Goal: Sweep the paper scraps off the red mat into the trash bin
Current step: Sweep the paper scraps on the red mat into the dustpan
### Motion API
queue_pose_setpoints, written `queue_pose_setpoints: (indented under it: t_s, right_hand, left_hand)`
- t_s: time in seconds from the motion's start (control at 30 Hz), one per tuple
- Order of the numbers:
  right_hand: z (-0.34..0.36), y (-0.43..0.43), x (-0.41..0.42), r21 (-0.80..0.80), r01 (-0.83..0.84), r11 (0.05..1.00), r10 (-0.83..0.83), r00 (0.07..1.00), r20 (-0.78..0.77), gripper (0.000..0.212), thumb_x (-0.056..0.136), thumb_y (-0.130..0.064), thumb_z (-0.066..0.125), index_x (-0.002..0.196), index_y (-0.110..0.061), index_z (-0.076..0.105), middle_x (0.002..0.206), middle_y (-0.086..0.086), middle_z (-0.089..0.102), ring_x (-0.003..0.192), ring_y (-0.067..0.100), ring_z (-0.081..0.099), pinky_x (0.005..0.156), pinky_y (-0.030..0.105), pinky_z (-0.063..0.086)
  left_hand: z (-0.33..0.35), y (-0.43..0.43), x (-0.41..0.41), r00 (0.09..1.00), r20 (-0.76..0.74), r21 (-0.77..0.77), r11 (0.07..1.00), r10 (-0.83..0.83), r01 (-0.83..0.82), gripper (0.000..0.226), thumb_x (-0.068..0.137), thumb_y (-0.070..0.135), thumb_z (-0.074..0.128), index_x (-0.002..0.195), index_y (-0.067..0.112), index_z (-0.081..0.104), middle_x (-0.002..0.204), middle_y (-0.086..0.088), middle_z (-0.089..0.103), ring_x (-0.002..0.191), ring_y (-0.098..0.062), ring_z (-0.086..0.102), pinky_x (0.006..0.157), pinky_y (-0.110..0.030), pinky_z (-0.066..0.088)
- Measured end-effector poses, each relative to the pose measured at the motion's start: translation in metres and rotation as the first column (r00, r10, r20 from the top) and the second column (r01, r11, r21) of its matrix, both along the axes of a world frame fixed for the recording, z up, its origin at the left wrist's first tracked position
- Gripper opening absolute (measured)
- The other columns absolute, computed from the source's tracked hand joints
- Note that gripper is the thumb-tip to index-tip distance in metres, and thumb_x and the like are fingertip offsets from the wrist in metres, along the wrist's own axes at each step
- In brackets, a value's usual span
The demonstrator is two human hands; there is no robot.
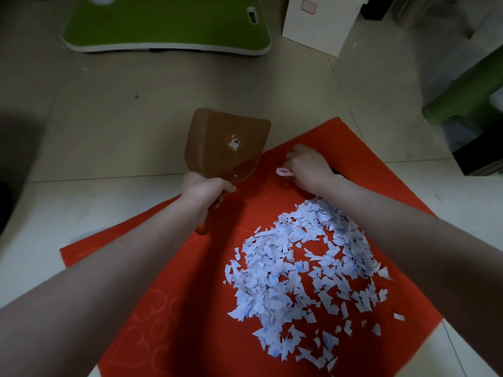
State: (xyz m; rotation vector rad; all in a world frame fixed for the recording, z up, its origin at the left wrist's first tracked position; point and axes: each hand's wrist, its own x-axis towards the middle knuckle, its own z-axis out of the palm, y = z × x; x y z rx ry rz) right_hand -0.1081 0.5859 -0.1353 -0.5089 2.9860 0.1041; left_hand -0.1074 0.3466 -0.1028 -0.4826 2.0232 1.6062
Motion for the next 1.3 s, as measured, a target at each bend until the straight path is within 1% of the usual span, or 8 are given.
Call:
queue_pose_setpoints:
  t_s: [0.17, 0.43, 0.53, 0.67, 0.87, 1.07, 1.2, 1.3]
  right_hand:
    - [0.001, -0.001, -0.01, 0.073, 0.052, 0.996, -0.057, 0.996, 0.074, 0.015, 0.08, -0.018, 0.07, 0.085, -0.004, 0.069, 0.088, 0.012, 0.062, 0.097, 0.032, 0.05, 0.078, 0.032, 0.026]
    - [-0.004, -0.002, -0.006, 0.333, -0.071, 0.94, 0.03, 0.992, 0.127, 0.021, 0.08, -0.011, 0.056, 0.101, -0.01, 0.062, 0.104, 0.009, 0.061, 0.106, 0.029, 0.047, 0.089, 0.037, 0.033]
    - [-0.001, 0.003, -0.006, 0.261, -0.006, 0.965, -0.023, 0.994, 0.107, 0.025, 0.081, -0.013, 0.054, 0.106, -0.012, 0.059, 0.108, 0.008, 0.061, 0.107, 0.028, 0.048, 0.09, 0.038, 0.035]
    - [0.02, 0.021, 0.001, 0.025, 0.148, 0.989, -0.151, 0.973, 0.175, 0.014, 0.09, -0.019, 0.05, 0.099, -0.015, 0.061, 0.104, 0.008, 0.063, 0.103, 0.029, 0.05, 0.083, 0.036, 0.04]
    - [0.046, 0.025, 0.038, 0.038, 0.186, 0.982, -0.185, 0.886, 0.426, 0.027, 0.09, -0.022, 0.053, 0.064, -0.023, 0.047, 0.066, -0.003, 0.053, 0.066, 0.022, 0.055, 0.064, 0.039, 0.048]
    - [0.053, 0.012, 0.049, 0.045, 0.277, 0.96, -0.281, 0.945, 0.17, 0.014, 0.093, -0.021, 0.047, 0.096, -0.021, 0.06, 0.099, 0.004, 0.061, 0.104, 0.025, 0.052, 0.071, 0.034, 0.044]
    - [0.067, 0.021, 0.052, -0.171, 0.422, 0.89, -0.434, 0.9, -0.042, 0.039, 0.098, -0.048, 0.034, 0.108, -0.015, 0.054, 0.105, 0.015, 0.052, 0.097, 0.035, 0.055, 0.073, 0.037, 0.043]
    - [0.067, 0.037, 0.063, -0.23, 0.547, 0.805, -0.578, 0.811, -0.094, 0.051, 0.094, -0.06, 0.033, 0.075, -0.016, 0.05, 0.079, 0.008, 0.048, 0.082, 0.036, 0.059, 0.062, 0.032, 0.035]
  left_hand:
    - [-0.003, -0.001, -0.001, 1.0, 0.002, -0.008, 1.0, -0.003, 0.003, 0.024, 0.069, -0.006, 0.075, 0.08, 0.007, 0.057, 0.065, -0.008, 0.053, 0.045, -0.014, 0.043, 0.038, -0.021, 0.035]
    - [-0.002, 0.004, -0.002, 1.0, 0.012, -0.014, 1.0, -0.002, 0.002, 0.022, 0.069, -0.005, 0.075, 0.074, 0.007, 0.057, 0.061, -0.007, 0.052, 0.044, -0.014, 0.043, 0.041, -0.023, 0.035]
    - [0.001, 0.006, -0.001, 1.0, -0.001, -0.011, 1.0, -0.002, 0.002, 0.024, 0.069, -0.006, 0.074, 0.069, 0.008, 0.054, 0.058, -0.006, 0.049, 0.042, -0.013, 0.041, 0.041, -0.023, 0.035]
    - [0.0, 0.002, -0.001, 1.0, 0.003, -0.019, 1.0, 0.006, -0.006, 0.024, 0.069, -0.006, 0.075, 0.07, 0.008, 0.055, 0.06, -0.007, 0.05, 0.045, -0.014, 0.042, 0.043, -0.024, 0.035]
    - [0.01, 0.011, 0.004, 1.0, -0.009, -0.015, 1.0, -0.006, 0.006, 0.025, 0.068, -0.007, 0.075, 0.07, 0.008, 0.054, 0.057, -0.007, 0.05, 0.043, -0.015, 0.042, 0.041, -0.023, 0.035]
    - [0.017, 0.024, 0.01, 0.999, -0.024, -0.024, 0.999, -0.03, 0.029, 0.028, 0.068, -0.006, 0.076, 0.067, 0.008, 0.051, 0.056, -0.008, 0.048, 0.042, -0.015, 0.041, 0.04, -0.023, 0.034]
    - [0.019, 0.027, 0.009, 0.998, -0.036, -0.032, 0.998, -0.051, 0.05, 0.028, 0.068, -0.006, 0.076, 0.069, 0.008, 0.052, 0.058, -0.008, 0.049, 0.042, -0.015, 0.042, 0.039, -0.023, 0.034]
    - [0.017, 0.028, 0.011, 0.998, -0.037, -0.044, 0.998, -0.057, 0.056, 0.027, 0.068, -0.006, 0.076, 0.069, 0.008, 0.053, 0.058, -0.008, 0.05, 0.04, -0.014, 0.042, 0.038, -0.022, 0.035]
